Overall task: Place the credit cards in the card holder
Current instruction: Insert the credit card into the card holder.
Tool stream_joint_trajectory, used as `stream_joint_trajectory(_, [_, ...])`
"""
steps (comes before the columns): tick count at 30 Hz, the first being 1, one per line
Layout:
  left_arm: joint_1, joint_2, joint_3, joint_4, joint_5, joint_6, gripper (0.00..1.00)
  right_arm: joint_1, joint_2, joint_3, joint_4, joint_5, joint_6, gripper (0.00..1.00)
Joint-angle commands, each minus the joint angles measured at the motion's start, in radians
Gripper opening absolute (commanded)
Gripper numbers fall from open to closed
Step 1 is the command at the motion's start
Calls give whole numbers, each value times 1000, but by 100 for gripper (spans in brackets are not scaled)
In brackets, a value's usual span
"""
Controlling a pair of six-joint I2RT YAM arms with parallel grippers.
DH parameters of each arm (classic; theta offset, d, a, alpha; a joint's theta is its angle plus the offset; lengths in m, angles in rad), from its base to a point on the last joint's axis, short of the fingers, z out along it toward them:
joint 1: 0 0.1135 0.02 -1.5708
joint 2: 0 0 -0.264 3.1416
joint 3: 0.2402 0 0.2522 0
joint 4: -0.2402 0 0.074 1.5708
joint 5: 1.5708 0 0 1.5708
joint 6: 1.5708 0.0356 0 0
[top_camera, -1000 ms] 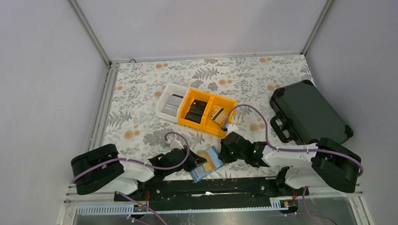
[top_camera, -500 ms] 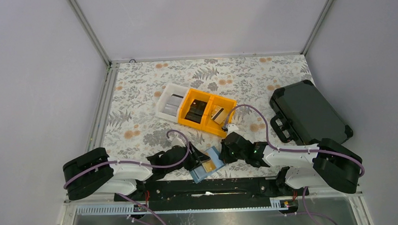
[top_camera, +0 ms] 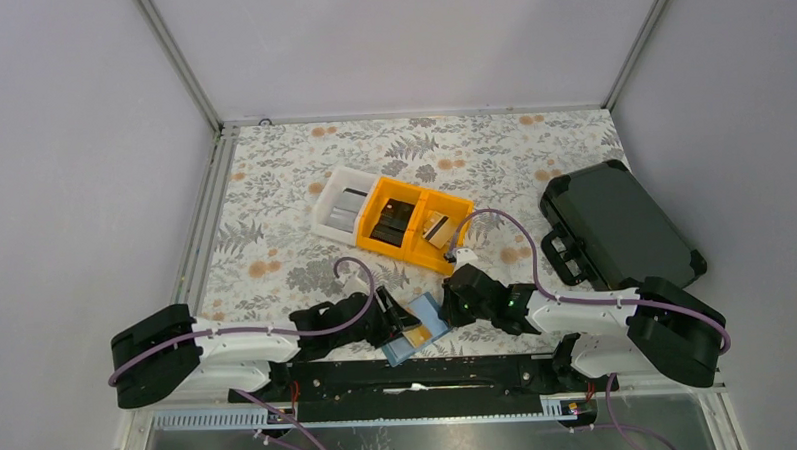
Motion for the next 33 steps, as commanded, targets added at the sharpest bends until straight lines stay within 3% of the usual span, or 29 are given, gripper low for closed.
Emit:
stream_joint_trajectory(1, [-20, -35, 13, -145, -45, -17, 55, 6, -7, 5, -55, 44, -26, 0])
stream_joint_trajectory(8, [-29, 42, 56, -145, -1, 0, 55, 6, -6, 2, -51, 42, -30, 0])
stream_joint_trajectory(13, [-29, 81, 97, -157, 11, 29, 41, 6, -12, -1, -50, 41, -28, 0])
stream_joint_trajectory(16, [-29, 117, 127, -152, 22, 45, 38, 6, -12, -2, -46, 38, -30, 0])
stream_joint_trajectory(21, [-27, 151, 187, -199, 25, 85, 39, 6, -16, 0, -46, 37, -32, 0])
stream_joint_trajectory(28, [-23, 81, 242, -412, -27, 124, 46, 6, -24, -1, -48, 40, -36, 0])
stream_joint_trajectory(33, [-25, 75, 249, -443, -10, 120, 48, 6, -23, -1, -45, 42, -38, 0])
